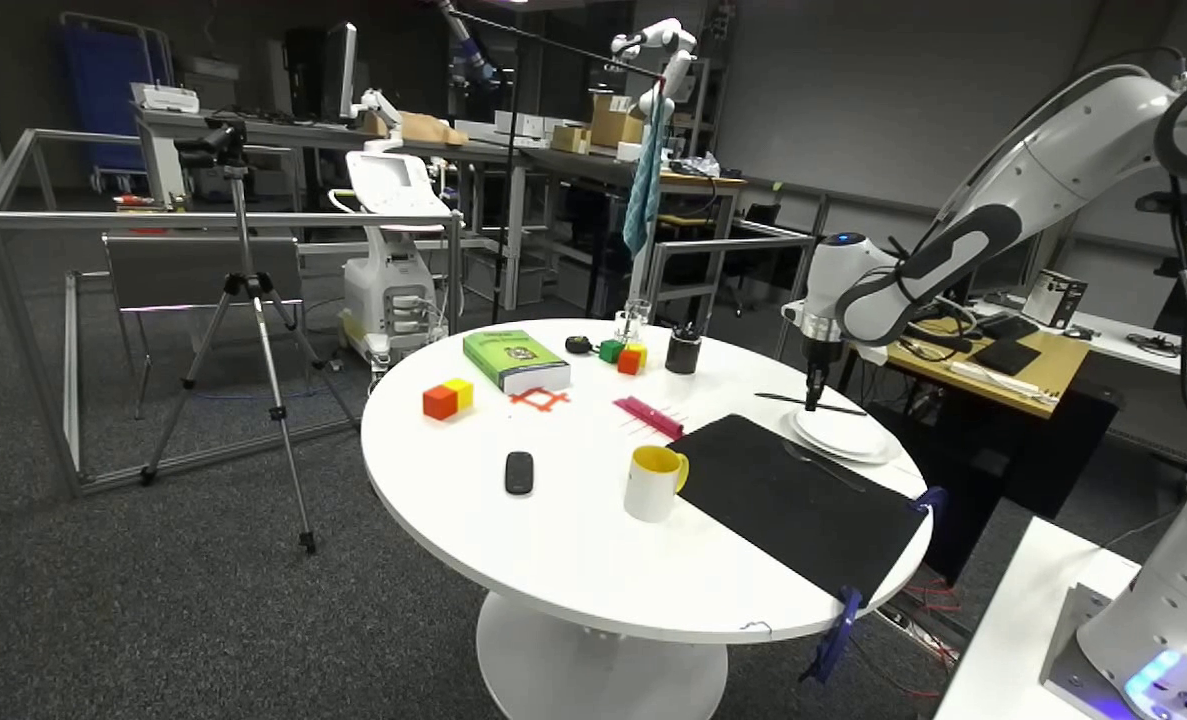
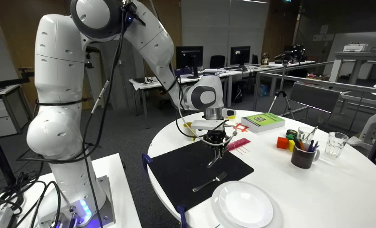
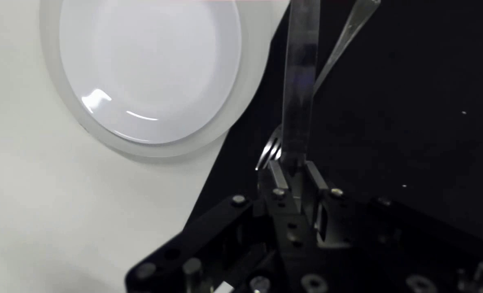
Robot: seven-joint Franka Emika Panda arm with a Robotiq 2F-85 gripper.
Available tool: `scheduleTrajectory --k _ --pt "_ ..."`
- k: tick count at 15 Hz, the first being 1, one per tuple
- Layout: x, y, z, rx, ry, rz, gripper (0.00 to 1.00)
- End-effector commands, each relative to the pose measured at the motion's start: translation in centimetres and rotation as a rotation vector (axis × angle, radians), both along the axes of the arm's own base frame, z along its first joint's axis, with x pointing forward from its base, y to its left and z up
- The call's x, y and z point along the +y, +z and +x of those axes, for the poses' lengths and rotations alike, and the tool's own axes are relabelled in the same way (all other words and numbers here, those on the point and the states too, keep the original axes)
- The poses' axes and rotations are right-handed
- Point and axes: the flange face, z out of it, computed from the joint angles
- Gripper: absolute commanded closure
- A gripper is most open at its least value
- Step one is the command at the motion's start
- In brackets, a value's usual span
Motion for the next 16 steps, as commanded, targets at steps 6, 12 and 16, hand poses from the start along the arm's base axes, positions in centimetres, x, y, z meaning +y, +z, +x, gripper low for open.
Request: scheduleTrajectory --k 6,12,16 --pt "8.5 0.6 -4.9 -0.032 -0.167 0.030 0.96" --pt "12.7 -0.5 -7.3 -0.008 -0.323 0.120 0.96" --pt "14.9 -1.5 -8.1 -0.007 -0.359 0.146 0.96"
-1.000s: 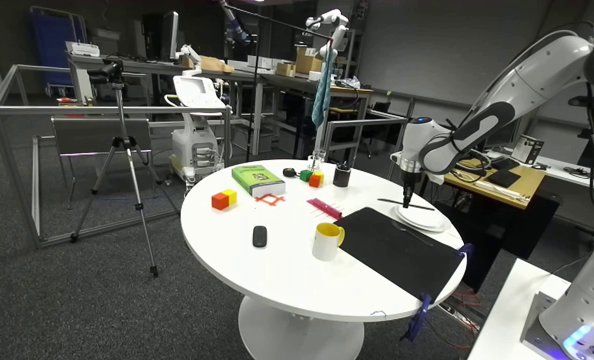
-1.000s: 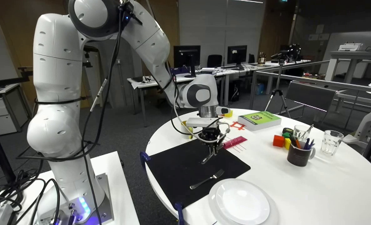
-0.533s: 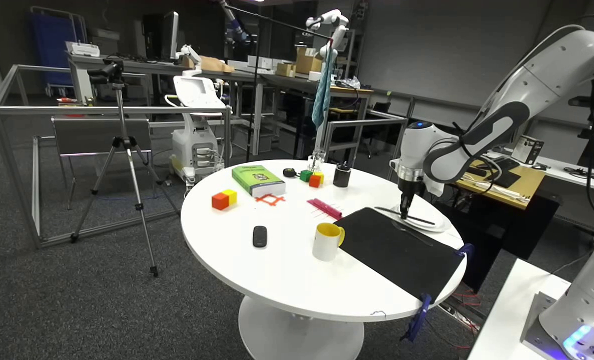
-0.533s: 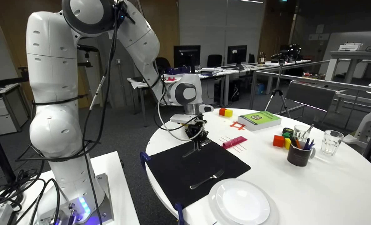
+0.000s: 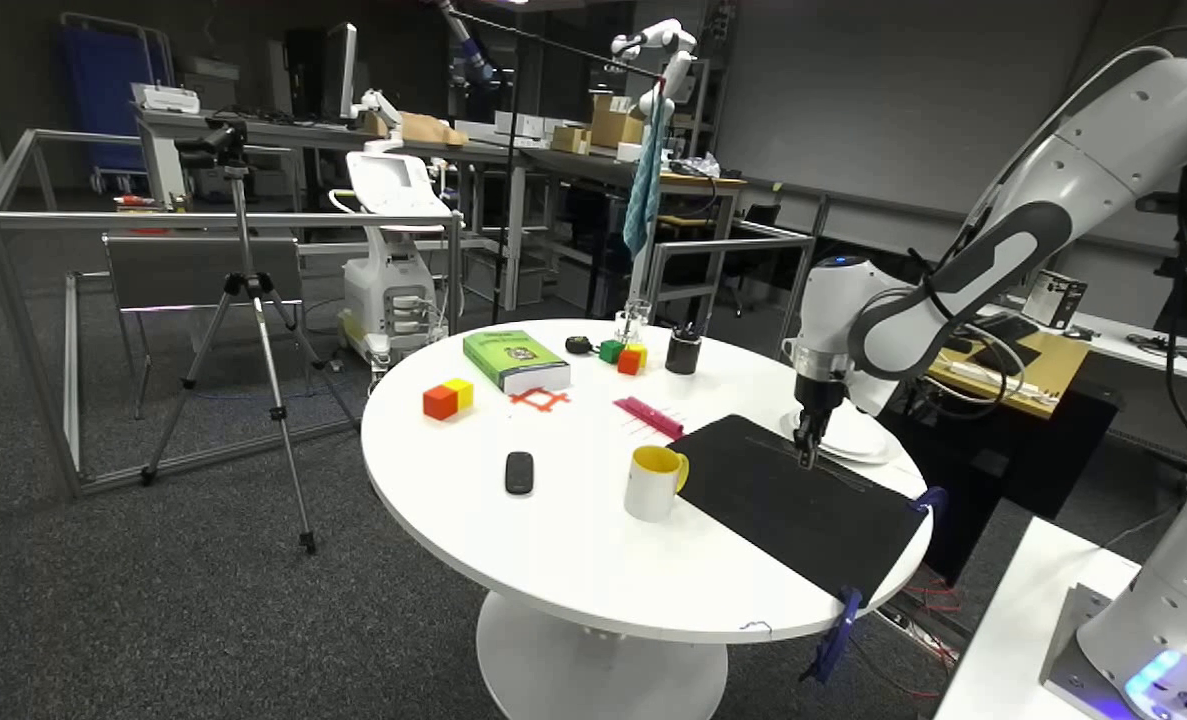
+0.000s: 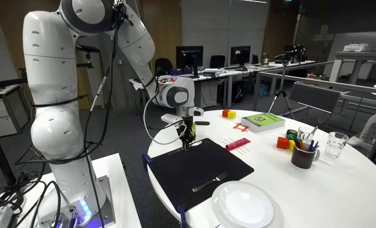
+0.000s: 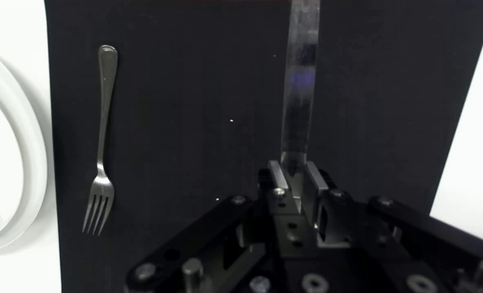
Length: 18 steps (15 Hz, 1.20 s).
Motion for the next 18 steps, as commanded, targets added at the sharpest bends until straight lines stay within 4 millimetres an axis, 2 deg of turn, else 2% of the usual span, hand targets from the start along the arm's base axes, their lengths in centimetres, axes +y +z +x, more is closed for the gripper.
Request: scheduleTrajectory --k 1,5,6,14,15,18 --pt "1.6 0.1 -1.3 -0.026 -0.044 0.020 0.96" --pt "3.2 -1.1 -1.4 -0.041 -0.068 0.018 0.96" --pt "2.7 -0.9 -0.9 -0.019 -0.045 0.012 0.85" --pt "3.2 -1.6 -1.1 -0.017 -0.051 0.014 0.85" --pt "3.2 -1.6 -1.1 -0.017 -0.051 0.014 0.96" --pt "3.2 -1.9 -1.0 -0.032 -0.039 0.023 0.96"
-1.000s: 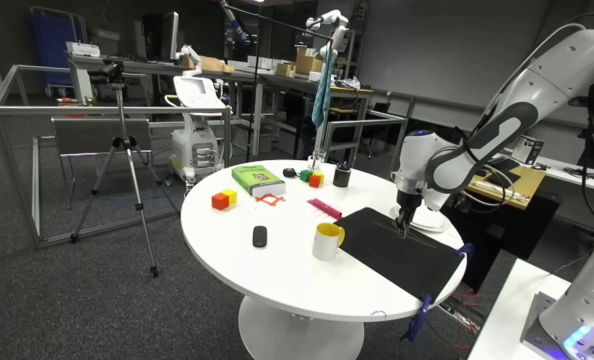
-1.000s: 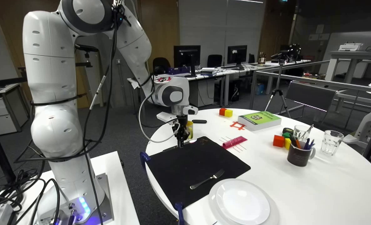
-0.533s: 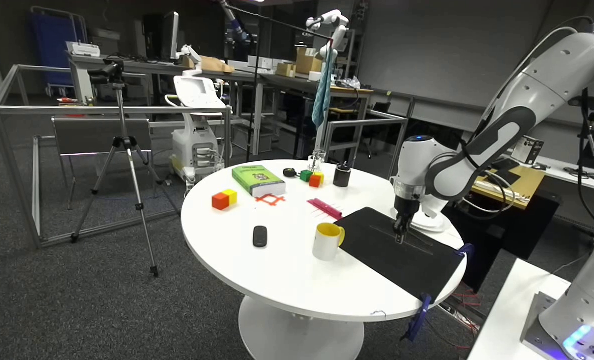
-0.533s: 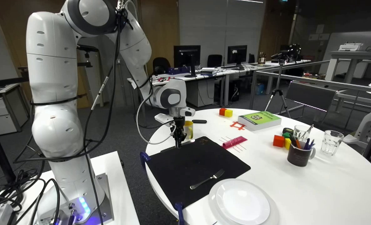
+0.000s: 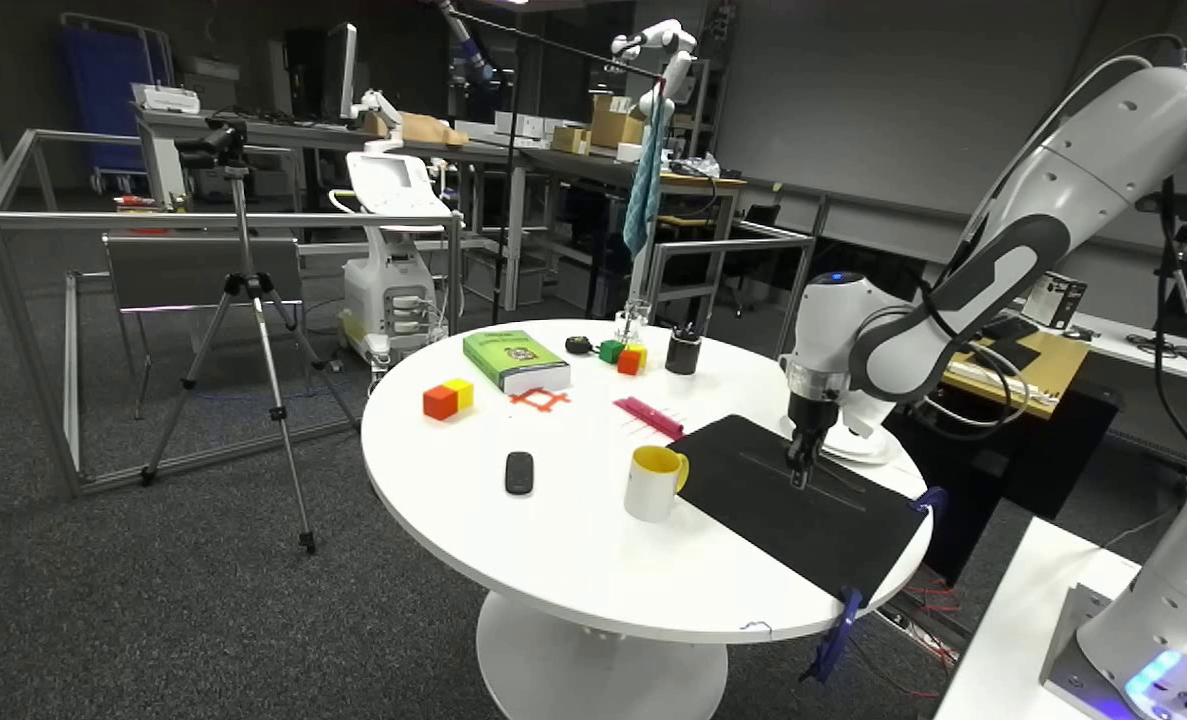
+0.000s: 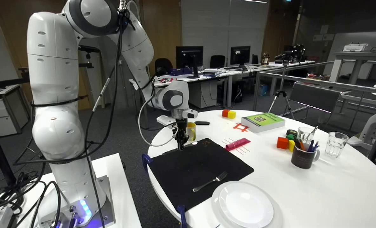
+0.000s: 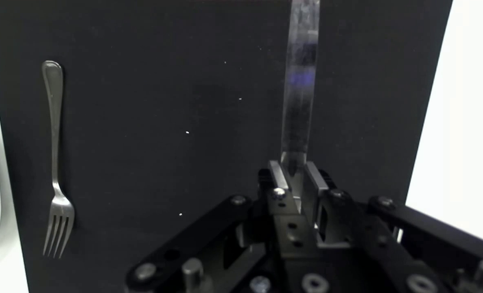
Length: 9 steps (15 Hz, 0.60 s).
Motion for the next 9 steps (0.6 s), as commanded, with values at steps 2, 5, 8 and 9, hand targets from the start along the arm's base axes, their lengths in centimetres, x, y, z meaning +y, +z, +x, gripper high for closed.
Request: scheduleTrajectory --k 2,5,8,9 --pt "0.2 -0.7 0.3 -0.022 0.014 0.009 0.96" --pt "0.3 -1.9 0.6 -0.014 0.011 0.012 0.96" --pt "0.8 -3.6 0.7 -0.006 0.020 0.024 0.96" --pt "0.9 -4.1 0.7 -0.006 0.021 0.024 0.96"
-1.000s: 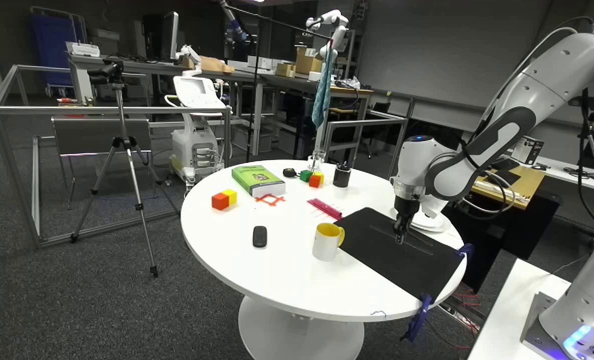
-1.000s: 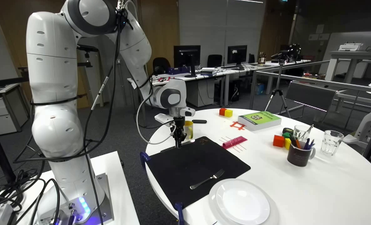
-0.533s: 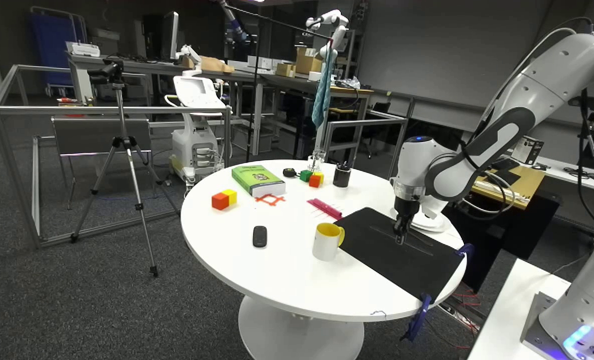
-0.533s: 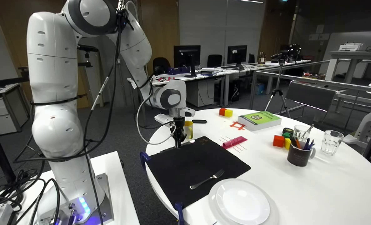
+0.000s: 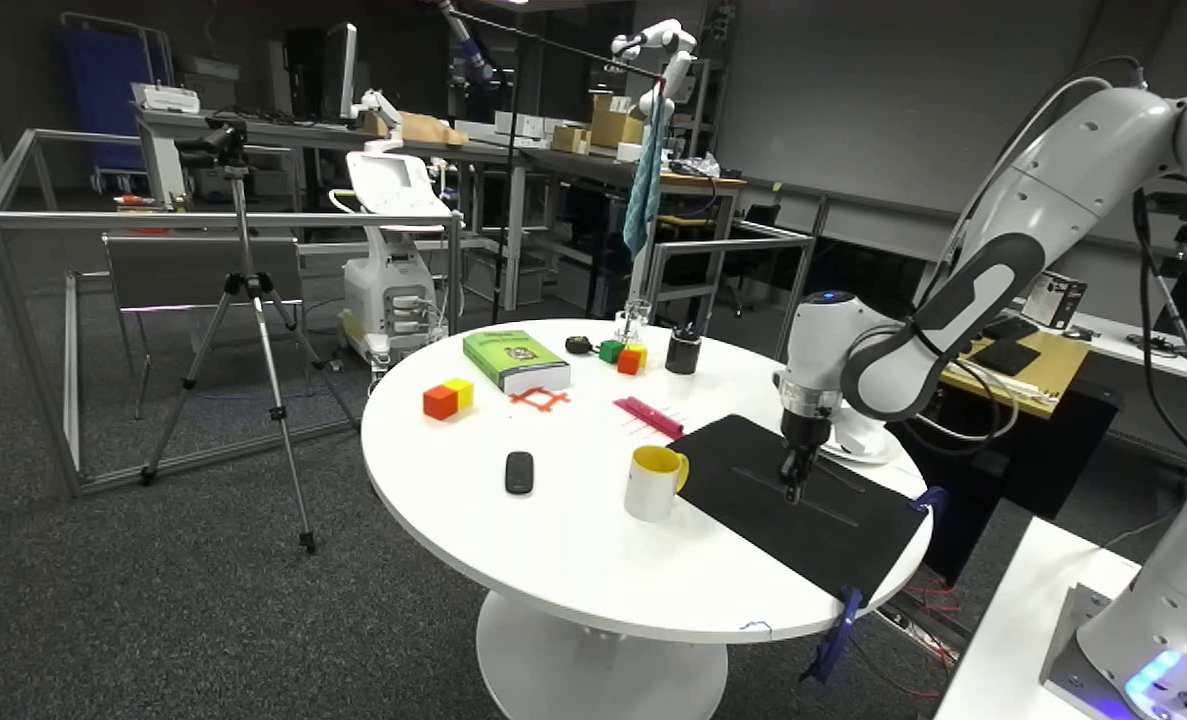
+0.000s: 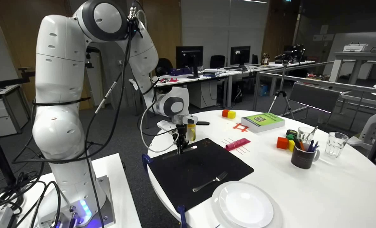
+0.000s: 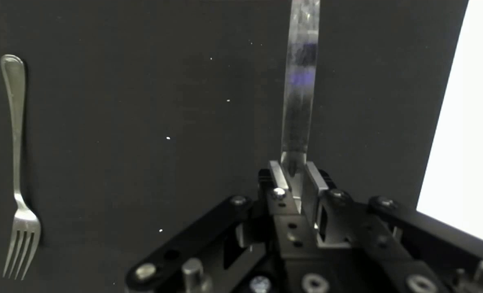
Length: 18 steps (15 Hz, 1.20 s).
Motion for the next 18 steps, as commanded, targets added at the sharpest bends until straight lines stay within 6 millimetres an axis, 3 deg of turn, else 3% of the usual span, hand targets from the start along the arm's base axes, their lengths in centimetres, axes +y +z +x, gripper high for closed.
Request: scheduleTrajectory --k 1,18 --pt "0.6 -1.4 0.6 -0.012 0.013 0.011 0.96" --pt "2.0 -3.7 2.2 -0.058 0.043 0.048 0.96"
